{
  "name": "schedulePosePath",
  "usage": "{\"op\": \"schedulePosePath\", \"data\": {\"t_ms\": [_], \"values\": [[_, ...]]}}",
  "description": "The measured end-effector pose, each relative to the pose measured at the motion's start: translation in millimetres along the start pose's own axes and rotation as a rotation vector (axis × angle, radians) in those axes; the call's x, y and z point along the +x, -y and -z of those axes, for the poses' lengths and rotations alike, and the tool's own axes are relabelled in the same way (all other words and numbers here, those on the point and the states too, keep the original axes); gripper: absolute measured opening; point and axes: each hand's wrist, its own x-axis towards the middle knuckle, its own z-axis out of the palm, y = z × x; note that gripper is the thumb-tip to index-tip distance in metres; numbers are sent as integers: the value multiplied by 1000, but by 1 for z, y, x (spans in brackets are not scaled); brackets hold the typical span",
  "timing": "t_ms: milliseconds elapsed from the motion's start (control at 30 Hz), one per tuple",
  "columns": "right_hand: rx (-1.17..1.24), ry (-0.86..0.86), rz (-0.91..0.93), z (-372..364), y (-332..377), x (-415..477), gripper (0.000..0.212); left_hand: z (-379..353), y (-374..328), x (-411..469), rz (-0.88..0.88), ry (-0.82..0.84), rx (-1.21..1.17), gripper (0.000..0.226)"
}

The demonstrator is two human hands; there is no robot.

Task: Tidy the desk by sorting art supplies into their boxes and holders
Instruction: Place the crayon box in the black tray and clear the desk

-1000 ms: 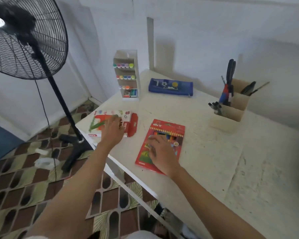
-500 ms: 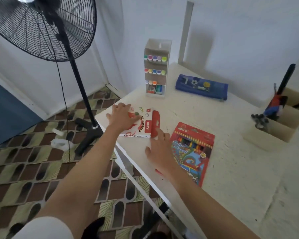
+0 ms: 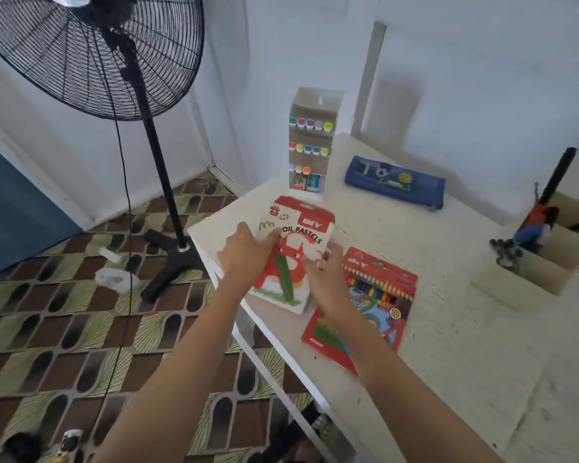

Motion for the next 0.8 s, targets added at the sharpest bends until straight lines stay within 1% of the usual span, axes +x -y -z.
{"op": "schedulePosePath", "data": {"t_ms": [67,100,233,300,467,533,600,700,800], "values": [[66,-57,71,8,6,-4,47,2,-10,-14,-30,6,-212,48],[67,-103,108,13,10,-7,47,4,-16,-20,-46,9,-272,45],[52,-306,180,44,20,-23,48,12,-48,-46,-145,61,-444,35],[66,-386,203,67,26,-34,48,13,-69,-63,-191,129,-540,31],[216,-535,245,136,43,-73,46,7,-128,-107,-340,366,-761,21],[253,-632,286,173,46,-92,47,-2,-157,-133,-416,479,-800,20],[237,-719,312,208,49,-113,43,-13,-182,-161,-472,600,-815,20],[210,-861,324,267,43,-149,39,-35,-223,-214,-527,754,-859,24],[198,-999,336,328,26,-190,33,-61,-261,-275,-539,886,-891,35]]}}
